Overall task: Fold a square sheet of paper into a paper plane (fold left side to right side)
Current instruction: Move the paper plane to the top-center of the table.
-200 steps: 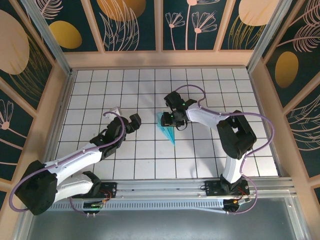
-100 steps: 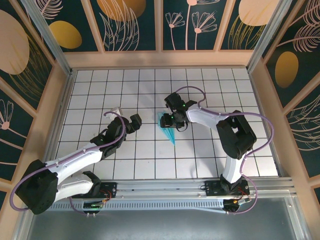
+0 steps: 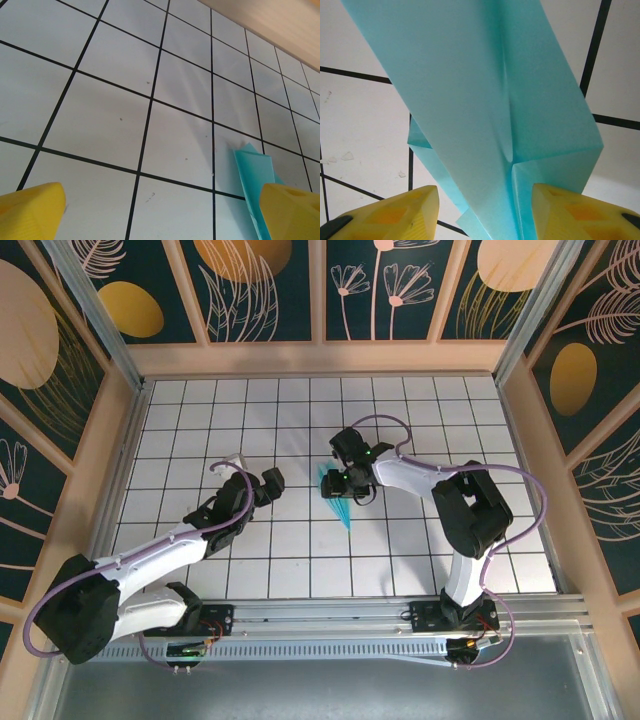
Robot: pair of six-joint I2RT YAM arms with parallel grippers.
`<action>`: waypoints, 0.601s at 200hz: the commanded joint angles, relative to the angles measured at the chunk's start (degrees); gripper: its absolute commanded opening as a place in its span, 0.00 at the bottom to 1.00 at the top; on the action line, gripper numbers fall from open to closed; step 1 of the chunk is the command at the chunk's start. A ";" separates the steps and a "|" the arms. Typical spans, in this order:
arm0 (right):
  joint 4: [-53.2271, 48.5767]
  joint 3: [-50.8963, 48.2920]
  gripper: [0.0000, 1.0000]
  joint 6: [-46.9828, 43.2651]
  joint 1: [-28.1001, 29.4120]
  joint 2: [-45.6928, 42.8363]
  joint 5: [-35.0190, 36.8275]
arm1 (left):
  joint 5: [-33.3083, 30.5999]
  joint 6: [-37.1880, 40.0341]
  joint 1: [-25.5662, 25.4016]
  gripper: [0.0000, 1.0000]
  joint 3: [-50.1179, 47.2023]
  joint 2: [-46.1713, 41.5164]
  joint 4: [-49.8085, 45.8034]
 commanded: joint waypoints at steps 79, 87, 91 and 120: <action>-1.53 -1.65 0.49 -1.07 -0.63 1.14 2.89 | 0.79 -0.13 0.47 0.99 2.08 1.42 -0.25; -1.68 -1.56 0.48 -1.06 -0.62 1.22 3.14 | 0.84 -0.13 0.51 0.99 2.08 1.42 -0.26; -1.76 -1.56 0.48 -1.06 -0.64 1.15 3.21 | 0.77 -0.22 0.51 0.99 2.08 1.42 -0.26; -2.37 -1.47 0.43 -1.06 -0.62 1.02 4.11 | 0.88 -0.31 0.51 0.99 1.99 1.50 -0.17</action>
